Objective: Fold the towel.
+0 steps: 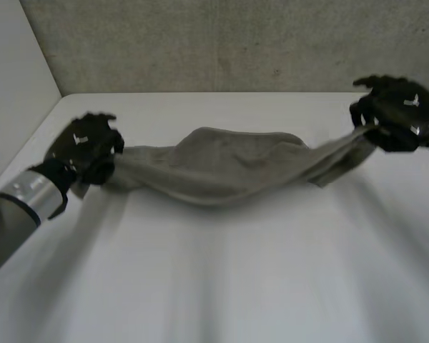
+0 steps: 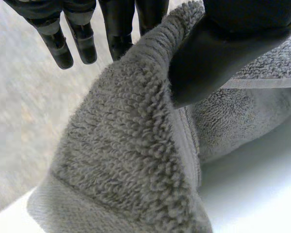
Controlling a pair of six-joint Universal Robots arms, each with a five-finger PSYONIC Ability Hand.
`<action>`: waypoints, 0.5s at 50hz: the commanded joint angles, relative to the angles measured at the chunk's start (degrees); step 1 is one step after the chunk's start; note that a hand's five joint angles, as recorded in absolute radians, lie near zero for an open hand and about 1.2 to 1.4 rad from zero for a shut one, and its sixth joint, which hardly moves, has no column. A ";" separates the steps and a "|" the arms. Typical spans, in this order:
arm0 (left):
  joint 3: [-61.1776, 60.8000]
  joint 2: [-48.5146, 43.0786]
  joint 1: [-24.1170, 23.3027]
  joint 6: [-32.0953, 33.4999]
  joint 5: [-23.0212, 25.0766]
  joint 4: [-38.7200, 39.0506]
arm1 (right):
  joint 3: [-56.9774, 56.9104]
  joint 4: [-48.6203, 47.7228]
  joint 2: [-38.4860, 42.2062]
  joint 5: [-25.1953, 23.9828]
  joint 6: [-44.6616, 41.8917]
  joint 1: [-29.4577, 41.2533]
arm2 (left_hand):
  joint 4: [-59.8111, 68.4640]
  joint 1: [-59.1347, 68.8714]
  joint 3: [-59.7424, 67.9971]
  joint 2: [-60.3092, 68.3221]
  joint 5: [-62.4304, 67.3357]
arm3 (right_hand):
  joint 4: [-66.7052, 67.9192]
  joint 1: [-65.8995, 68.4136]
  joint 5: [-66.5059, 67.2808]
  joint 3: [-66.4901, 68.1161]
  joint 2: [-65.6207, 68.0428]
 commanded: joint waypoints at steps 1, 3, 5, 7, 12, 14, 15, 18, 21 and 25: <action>-3.76 -0.87 -1.21 3.55 -0.26 -3.97 | 6.46 5.55 -1.08 0.29 -5.79 -0.25 | -2.88 4.05 -2.46 5.35 3.68 | -3.40 2.48 1.98 -0.38 3.18; -3.86 -0.70 -1.47 3.56 -0.61 -4.68 | 7.08 7.39 -1.43 0.38 -6.32 -0.34 | -2.88 4.05 -2.46 5.35 3.68 | -3.40 2.48 1.98 -0.38 3.18; -3.94 -0.43 -1.91 3.47 -0.71 -5.03 | 7.61 8.99 -1.69 0.56 -6.77 -0.43 | -2.88 4.05 -2.46 5.35 3.68 | -3.40 2.32 1.81 -0.38 3.01; -4.03 -0.34 -2.18 3.47 -1.06 -5.12 | 8.57 11.44 -1.69 0.56 -7.29 -0.34 | -2.88 4.05 -2.46 5.35 3.68 | -3.40 2.48 1.98 -0.38 3.18; -4.03 -1.22 -2.44 3.47 -3.59 -4.42 | 9.19 11.98 -1.43 0.82 -7.21 -0.16 | -2.88 -11.99 -2.46 -10.69 -12.36 | -3.40 2.48 1.98 -0.38 3.18; -4.03 -1.57 -2.44 3.47 -4.82 -4.16 | 9.19 12.16 -1.34 1.08 -7.21 -0.07 | -2.88 -16.73 -2.46 -15.44 -17.11 | -3.40 2.48 1.98 -0.38 3.18; -3.95 -2.18 -2.35 3.47 -6.32 -3.55 | 9.19 12.16 -1.26 1.43 -7.21 0.01 | -2.88 -20.94 -2.46 -19.65 -21.32 | -3.40 2.48 1.98 -0.38 3.18; -3.94 -2.89 -2.35 3.38 -7.82 -2.75 | 9.19 12.16 -1.08 1.79 -7.29 0.28 | -2.88 -26.54 -2.46 -25.24 -26.91 | -3.40 2.48 1.98 -0.38 3.18; -4.03 -3.95 -2.35 3.38 -10.55 -0.90 | 9.28 12.16 -1.08 1.70 -7.29 0.37 | -2.88 -37.64 -2.46 -36.34 -38.01 | -3.40 2.48 1.98 -0.38 3.18; -5.17 -4.74 -2.09 3.29 -13.79 0.15 | 9.63 12.07 -0.99 1.70 -7.29 0.37 | -2.88 -43.34 -2.46 -42.04 -43.71 | -3.40 2.48 1.98 -0.38 3.18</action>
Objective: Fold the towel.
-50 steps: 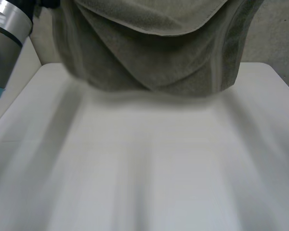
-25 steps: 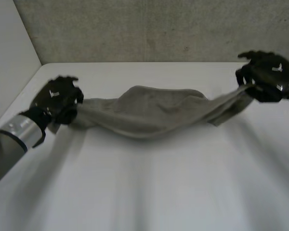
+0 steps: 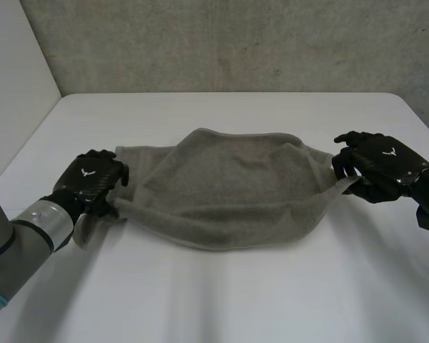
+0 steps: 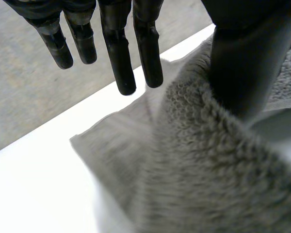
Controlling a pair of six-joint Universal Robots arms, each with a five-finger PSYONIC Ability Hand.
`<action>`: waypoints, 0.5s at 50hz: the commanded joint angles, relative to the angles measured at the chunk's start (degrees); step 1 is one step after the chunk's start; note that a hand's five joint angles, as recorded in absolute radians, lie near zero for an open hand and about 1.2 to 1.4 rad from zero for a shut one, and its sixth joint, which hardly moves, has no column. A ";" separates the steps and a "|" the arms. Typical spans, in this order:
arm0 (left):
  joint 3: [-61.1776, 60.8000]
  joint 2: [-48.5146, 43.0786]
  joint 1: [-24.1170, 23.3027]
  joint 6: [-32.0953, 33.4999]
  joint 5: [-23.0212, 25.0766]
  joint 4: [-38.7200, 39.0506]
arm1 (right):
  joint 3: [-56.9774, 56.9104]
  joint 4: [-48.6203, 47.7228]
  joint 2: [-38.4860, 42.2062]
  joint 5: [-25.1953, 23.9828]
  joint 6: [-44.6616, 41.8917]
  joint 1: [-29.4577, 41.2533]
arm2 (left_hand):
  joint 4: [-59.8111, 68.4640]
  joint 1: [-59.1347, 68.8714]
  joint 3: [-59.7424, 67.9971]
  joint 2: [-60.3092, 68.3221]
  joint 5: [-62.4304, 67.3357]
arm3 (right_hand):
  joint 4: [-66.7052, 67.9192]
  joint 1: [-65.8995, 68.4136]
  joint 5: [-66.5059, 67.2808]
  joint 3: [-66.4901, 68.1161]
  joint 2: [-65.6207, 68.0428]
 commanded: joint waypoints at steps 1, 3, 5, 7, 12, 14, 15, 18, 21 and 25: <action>-1.14 -1.54 0.29 -0.10 -4.99 2.25 | 0.47 -0.34 0.15 0.08 0.10 0.14 | -2.88 -6.74 -2.46 -6.72 -5.77 | -3.40 2.48 1.98 -0.38 3.18; -2.10 -1.54 -0.06 -0.10 -5.96 3.39 | 0.65 -0.43 0.15 0.08 0.10 0.14 | -2.88 -8.25 -2.46 -8.23 -7.28 | -3.40 2.48 1.98 -0.38 3.18; -2.71 -1.28 -0.24 -0.01 -6.13 3.92 | 0.82 -0.43 0.15 0.08 0.10 0.14 | -2.88 -8.25 -2.46 -8.23 -7.28 | -3.40 2.48 1.98 -0.38 3.18; -3.25 -0.84 -0.50 -0.01 -6.57 4.45 | 1.00 -0.52 0.15 0.08 0.10 0.14 | -2.88 -8.25 -2.46 -8.23 -7.28 | -3.40 2.48 1.98 -0.38 3.18; -3.07 0.57 -1.38 -0.19 -9.21 6.21 | 1.26 -0.52 0.24 0.08 0.10 0.14 | -2.88 -8.25 -2.46 -8.23 -7.28 | -3.40 2.48 1.98 -0.38 3.18; -1.94 1.35 -1.29 -0.19 -11.83 7.61 | 1.35 -0.52 0.24 0.08 0.10 0.14 | -2.88 -8.25 -2.46 -8.23 -7.28 | -3.40 2.48 1.98 -0.38 3.18; -1.93 1.36 -1.29 -0.19 -11.85 7.61 | 1.53 -0.52 0.24 0.08 0.10 0.14 | -2.88 -8.25 -2.46 -8.23 -7.28 | -3.40 2.48 1.98 -0.38 3.18; 0.36 1.18 -1.29 -0.01 -14.13 9.55 | 1.53 -0.52 0.24 0.08 0.10 0.14 | -2.88 -8.08 -2.46 -8.06 -7.11 | -3.40 2.48 1.98 -0.38 3.18; 2.20 0.13 -0.94 -0.45 -15.28 9.46 | 1.71 -0.43 0.24 0.08 0.10 0.22 | -2.88 -7.91 -2.46 -7.90 -6.95 | -3.40 2.48 1.98 -0.38 3.18; 1.77 -2.42 -1.56 0.08 -14.93 8.59 | 2.23 -0.52 0.24 -0.01 0.01 0.05 | -2.88 -8.08 -2.46 -8.06 -7.11 | -3.40 2.48 1.98 -0.38 3.18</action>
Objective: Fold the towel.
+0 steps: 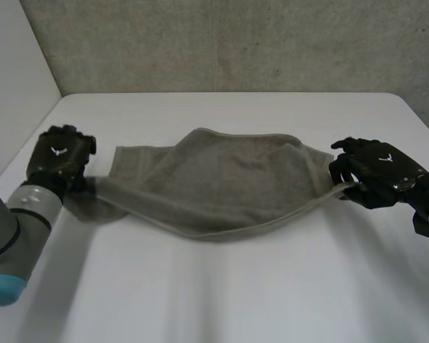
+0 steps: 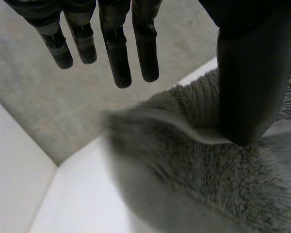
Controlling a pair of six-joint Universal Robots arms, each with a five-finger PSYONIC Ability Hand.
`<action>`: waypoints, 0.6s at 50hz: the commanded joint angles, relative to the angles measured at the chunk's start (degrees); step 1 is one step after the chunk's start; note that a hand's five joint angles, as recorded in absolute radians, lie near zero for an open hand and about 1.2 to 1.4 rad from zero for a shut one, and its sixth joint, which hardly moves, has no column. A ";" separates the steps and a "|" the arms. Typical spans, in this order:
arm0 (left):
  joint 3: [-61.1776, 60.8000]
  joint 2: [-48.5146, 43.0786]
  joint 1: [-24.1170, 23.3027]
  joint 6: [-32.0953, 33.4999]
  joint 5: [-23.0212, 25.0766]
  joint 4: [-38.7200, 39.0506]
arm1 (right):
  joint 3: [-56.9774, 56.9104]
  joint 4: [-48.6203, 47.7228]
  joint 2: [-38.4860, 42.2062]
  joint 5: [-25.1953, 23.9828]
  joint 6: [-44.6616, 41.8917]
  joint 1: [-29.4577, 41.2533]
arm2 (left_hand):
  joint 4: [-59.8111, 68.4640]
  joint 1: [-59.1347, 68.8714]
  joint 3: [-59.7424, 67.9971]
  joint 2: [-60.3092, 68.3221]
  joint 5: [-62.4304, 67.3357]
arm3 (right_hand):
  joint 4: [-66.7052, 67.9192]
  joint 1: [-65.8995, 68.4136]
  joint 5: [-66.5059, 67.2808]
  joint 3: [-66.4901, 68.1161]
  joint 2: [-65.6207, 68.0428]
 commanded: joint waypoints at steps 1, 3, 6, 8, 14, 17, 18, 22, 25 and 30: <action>0.84 -2.98 -0.38 0.27 -0.49 -0.67 | 0.54 -0.01 0.00 -0.08 -0.08 -0.12 | -2.88 -3.12 -2.46 -2.31 -0.27 | -3.40 2.48 1.98 -0.38 3.18; -1.69 -2.55 -1.78 0.27 -0.23 -2.50 | 0.63 -0.01 0.00 -0.08 -0.08 -0.03 | -2.88 -3.12 -2.46 -2.31 -0.27 | -3.40 2.48 1.98 -0.38 3.18; -2.93 -2.28 -3.02 0.27 0.21 -3.48 | 0.63 -0.01 0.00 -0.08 -0.17 -0.03 | -2.88 -3.12 -2.46 -2.31 -0.27 | -3.40 2.48 1.98 -0.38 3.18; -5.30 -1.32 -5.12 0.27 1.26 -4.79 | 0.63 -0.10 0.00 -0.08 -0.17 -0.03 | -2.88 -3.12 -2.46 -2.31 -0.27 | -3.40 2.48 1.98 -0.38 3.18; -7.77 -1.22 -5.84 0.45 3.11 -6.03 | 0.63 -0.10 0.09 -0.08 -0.17 -0.12 | -2.88 -3.12 -2.46 -2.31 -0.27 | -3.40 2.48 1.98 -0.38 3.18; -7.86 -1.31 -5.83 0.54 3.20 -6.21 | 0.63 -0.10 0.09 -0.08 -0.26 -0.12 | -2.88 -3.28 -2.46 -2.48 -0.44 | -3.40 2.48 1.98 -0.38 3.18; -7.86 -1.31 -5.83 0.62 3.20 -6.21 | 0.71 -0.01 0.35 -0.08 -0.17 -0.12 | -2.88 -3.28 -2.46 -2.48 -0.44 | -3.40 2.48 1.98 -0.38 3.18; -8.03 -0.87 -6.01 2.64 3.11 -6.38 | 0.71 -0.01 0.44 -0.08 -0.26 -0.12 | -2.88 -3.78 -2.46 -2.98 -0.94 | -3.40 2.48 1.98 -0.38 3.18; -8.12 -0.35 -6.01 3.35 3.11 -6.47 | 0.80 -0.01 0.44 -0.08 -0.35 -0.12 | -2.88 -3.96 -2.46 -3.15 -1.12 | -3.40 2.48 1.98 -0.38 3.18; -9.09 2.81 -5.66 3.96 3.11 -6.56 | 1.06 -0.01 0.44 -0.08 -0.35 -0.21 | -2.88 -4.63 -2.46 -3.82 -1.79 | -3.40 2.48 1.98 -0.38 3.18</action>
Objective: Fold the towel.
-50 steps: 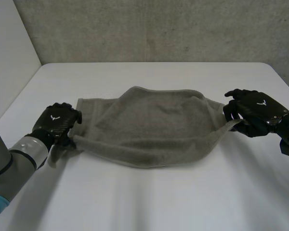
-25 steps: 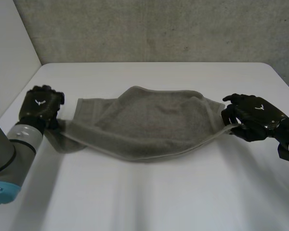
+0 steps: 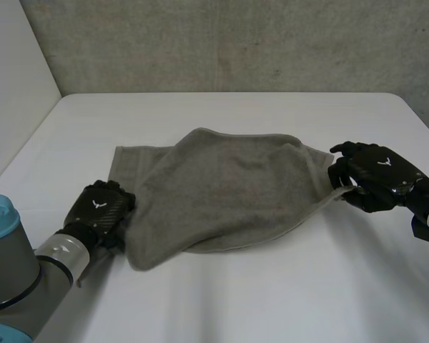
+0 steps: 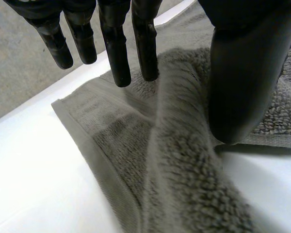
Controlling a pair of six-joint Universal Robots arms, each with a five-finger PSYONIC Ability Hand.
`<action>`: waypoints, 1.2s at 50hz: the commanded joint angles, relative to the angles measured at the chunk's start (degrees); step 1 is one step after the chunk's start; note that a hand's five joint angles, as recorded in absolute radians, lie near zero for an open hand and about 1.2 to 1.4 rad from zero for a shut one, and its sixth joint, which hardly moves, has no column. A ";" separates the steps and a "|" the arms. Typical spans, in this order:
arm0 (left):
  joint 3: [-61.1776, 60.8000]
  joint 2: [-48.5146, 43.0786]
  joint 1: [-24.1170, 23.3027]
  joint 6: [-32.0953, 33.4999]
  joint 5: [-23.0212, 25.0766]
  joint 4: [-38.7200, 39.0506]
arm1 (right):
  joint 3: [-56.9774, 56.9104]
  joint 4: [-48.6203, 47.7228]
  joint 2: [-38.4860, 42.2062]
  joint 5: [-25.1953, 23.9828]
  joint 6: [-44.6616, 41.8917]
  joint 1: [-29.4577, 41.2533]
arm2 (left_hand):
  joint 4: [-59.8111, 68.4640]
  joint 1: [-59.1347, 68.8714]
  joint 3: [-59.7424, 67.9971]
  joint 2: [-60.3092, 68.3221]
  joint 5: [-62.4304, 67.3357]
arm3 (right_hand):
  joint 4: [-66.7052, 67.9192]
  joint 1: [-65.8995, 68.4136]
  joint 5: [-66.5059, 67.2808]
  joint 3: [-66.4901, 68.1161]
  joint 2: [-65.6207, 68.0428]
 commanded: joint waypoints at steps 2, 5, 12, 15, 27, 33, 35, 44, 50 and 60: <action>-0.77 3.57 0.58 1.15 -0.11 -0.06 | 0.29 -0.06 0.00 0.00 -0.13 -0.02 | -2.88 -3.85 -2.46 -2.58 -0.78 | -3.40 2.48 1.98 -0.38 3.18; -0.68 3.58 1.11 1.33 -0.11 -0.24 | 0.29 -0.06 0.00 0.00 -0.05 0.07 | -2.88 4.66 -2.46 5.93 7.74 | -3.40 2.48 1.98 -0.38 3.18; 2.31 2.00 2.87 1.33 -0.11 -2.08 | 0.56 -0.06 0.00 0.00 -0.05 0.07 | -2.88 31.14 -2.46 32.41 34.21 | -3.40 2.48 1.98 -0.38 3.18; 4.76 -0.01 3.05 1.15 0.07 -5.06 | 0.82 -0.06 -0.09 0.00 -0.05 0.07 | -2.88 45.52 -2.46 46.80 48.60 | -3.40 2.48 1.98 -0.38 3.18; 7.76 -0.29 3.31 0.36 11.13 -18.24 | -2.51 2.82 -3.77 0.35 0.22 -1.07 | -2.88 46.25 -2.46 47.53 49.33 | -3.40 3.83 3.32 -0.38 4.52; 7.49 1.30 3.40 0.36 13.08 -23.27 | -5.94 9.50 -5.62 -1.66 -3.98 -8.08 | -2.88 46.25 -2.46 47.53 49.33 | -3.40 4.16 3.66 -0.38 4.86; 7.41 2.78 3.40 0.36 13.17 -25.63 | -6.82 11.52 -5.98 -2.37 -6.18 -10.02 | -2.88 46.25 -2.46 47.53 49.33 | -3.40 4.17 3.66 -0.38 4.86; 7.76 6.74 3.57 0.27 12.90 -27.31 | -9.72 26.63 -5.72 -4.75 -23.74 -14.86 | -2.88 46.25 -2.46 47.53 49.33 | -3.40 4.00 3.49 -0.38 4.69; 8.46 6.04 3.84 0.36 12.90 -27.13 | -9.64 31.48 -3.00 -4.66 -29.93 -14.69 | -2.88 46.25 -2.46 47.53 49.33 | -3.40 3.83 3.32 -0.38 4.52; 16.09 -7.12 2.34 1.15 11.68 -25.82 | -12.35 31.22 1.48 -4.66 -26.42 -5.65 | -2.88 10.12 -2.46 11.40 13.20 | -3.40 3.83 3.32 -0.38 4.52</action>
